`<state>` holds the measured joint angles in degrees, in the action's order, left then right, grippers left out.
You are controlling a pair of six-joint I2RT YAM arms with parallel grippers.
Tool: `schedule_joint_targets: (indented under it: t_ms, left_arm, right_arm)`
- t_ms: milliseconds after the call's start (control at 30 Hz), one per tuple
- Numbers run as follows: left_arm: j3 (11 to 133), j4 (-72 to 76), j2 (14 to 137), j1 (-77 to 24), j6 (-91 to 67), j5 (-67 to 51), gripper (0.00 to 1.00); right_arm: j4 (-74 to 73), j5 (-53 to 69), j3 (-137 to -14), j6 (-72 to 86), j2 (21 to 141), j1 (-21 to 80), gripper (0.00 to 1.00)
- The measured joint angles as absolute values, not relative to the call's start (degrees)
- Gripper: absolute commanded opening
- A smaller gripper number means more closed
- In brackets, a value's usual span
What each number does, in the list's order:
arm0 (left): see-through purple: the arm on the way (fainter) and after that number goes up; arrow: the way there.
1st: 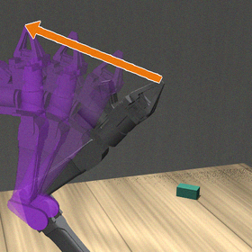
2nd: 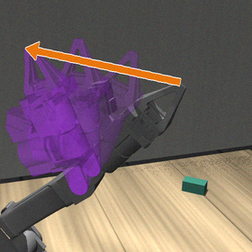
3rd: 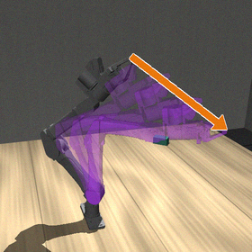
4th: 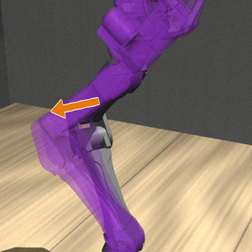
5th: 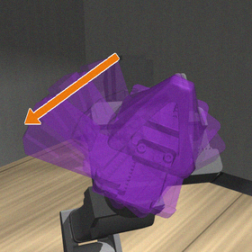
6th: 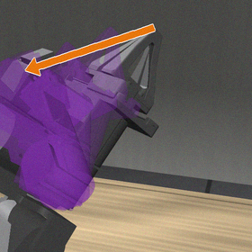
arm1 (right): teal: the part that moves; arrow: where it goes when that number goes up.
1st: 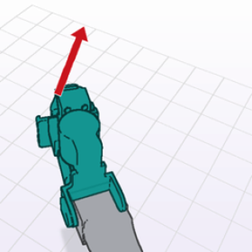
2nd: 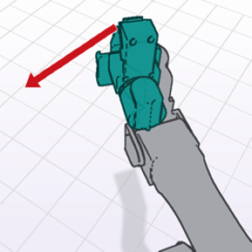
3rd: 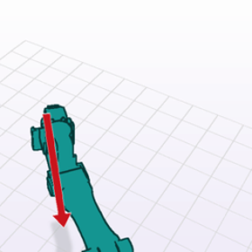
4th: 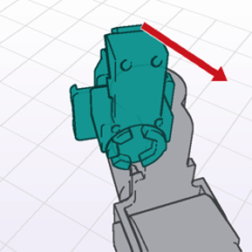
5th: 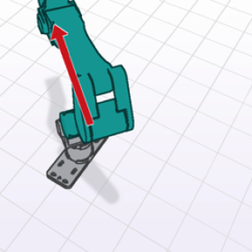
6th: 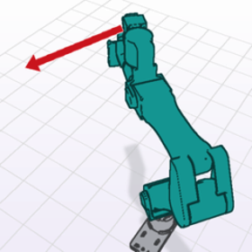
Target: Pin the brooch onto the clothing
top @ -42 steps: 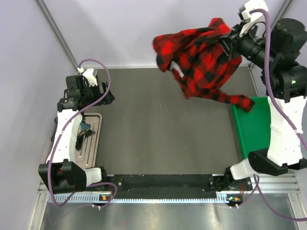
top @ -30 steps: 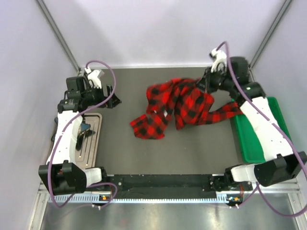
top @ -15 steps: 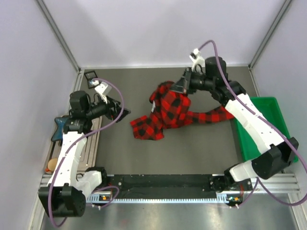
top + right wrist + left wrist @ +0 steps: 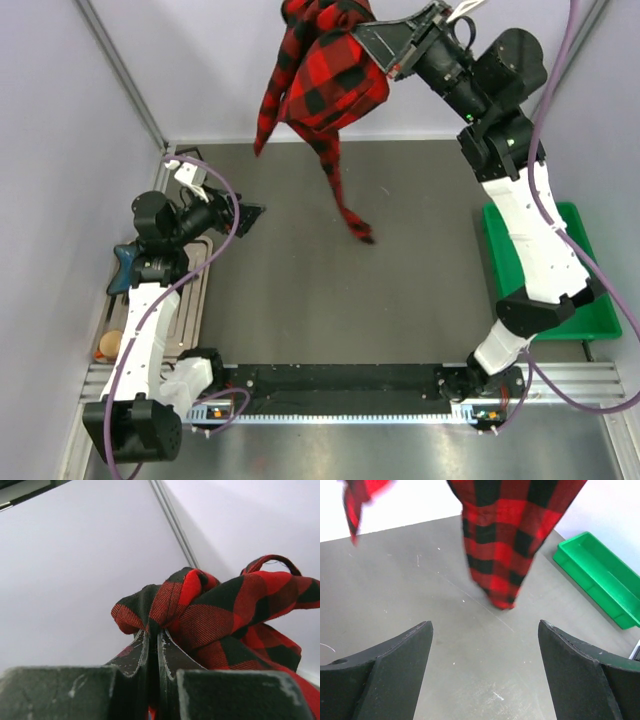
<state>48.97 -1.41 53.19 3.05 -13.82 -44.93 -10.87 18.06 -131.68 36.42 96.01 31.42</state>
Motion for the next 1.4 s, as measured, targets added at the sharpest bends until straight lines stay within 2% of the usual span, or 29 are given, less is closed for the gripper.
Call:
schedule_joint_targets:
  t_ms: [100,400,533,600,667,700,733,800,933,1033,1200,1400]
  left_arm:
    - [48.95,-1.15,53.15,3.05,-14.09,-44.91,0.91]
    - [48.95,-4.73,49.98,3.09,-6.79,-48.75,0.88]
    - [48.95,-7.94,50.83,3.03,-1.83,-53.87,0.85]
    - [48.97,-10.50,52.07,2.90,1.54,-55.40,0.85]
    - [48.97,-12.84,53.63,2.76,4.34,-56.18,0.85]
    - [48.97,-14.13,54.63,2.57,5.93,-56.23,0.86]
    - [48.97,-15.44,55.86,2.44,7.73,-56.25,0.86]
    - [48.97,-17.17,57.74,2.07,10.28,-56.05,0.86]
    - [48.97,-19.40,61.78,0.27,15.16,-54.85,0.86]
    - [48.93,-20.01,64.47,-2.24,17.45,-54.04,0.86]
    - [47.20,-17.23,70.48,-4.32,16.08,-54.78,0.84]
    - [42.81,-9.26,76.53,-7.57,10.20,-53.58,0.83]
  right_arm:
    - [-9.82,16.67,-127.81,36.69,93.25,31.46,0.00]
    - [-15.57,9.93,-92.86,36.27,72.69,32.32,0.00]
    - [-22.20,5.76,-85.67,41.32,67.00,34.15,0.00]
    - [-25.71,4.49,-85.17,45.12,68.16,34.35,0.01]
    - [-28.69,3.36,-85.73,48.75,71.48,34.35,0.26]
    - [-29.89,2.50,-86.19,50.70,74.39,34.35,0.52]
    - [-30.15,1.67,-86.41,51.72,77.03,34.24,0.67]
    - [-30.70,1.10,-86.41,52.51,83.61,33.41,0.85]
    - [-31.86,5.98,-87.15,45.45,95.29,27.88,0.93]
    - [-32.58,13.80,-88.68,37.17,99.15,21.61,0.96]
    - [-32.53,26.94,-88.66,19.11,97.73,14.87,0.96]
    - [-32.49,35.24,-85.80,3.40,94.74,16.45,0.93]
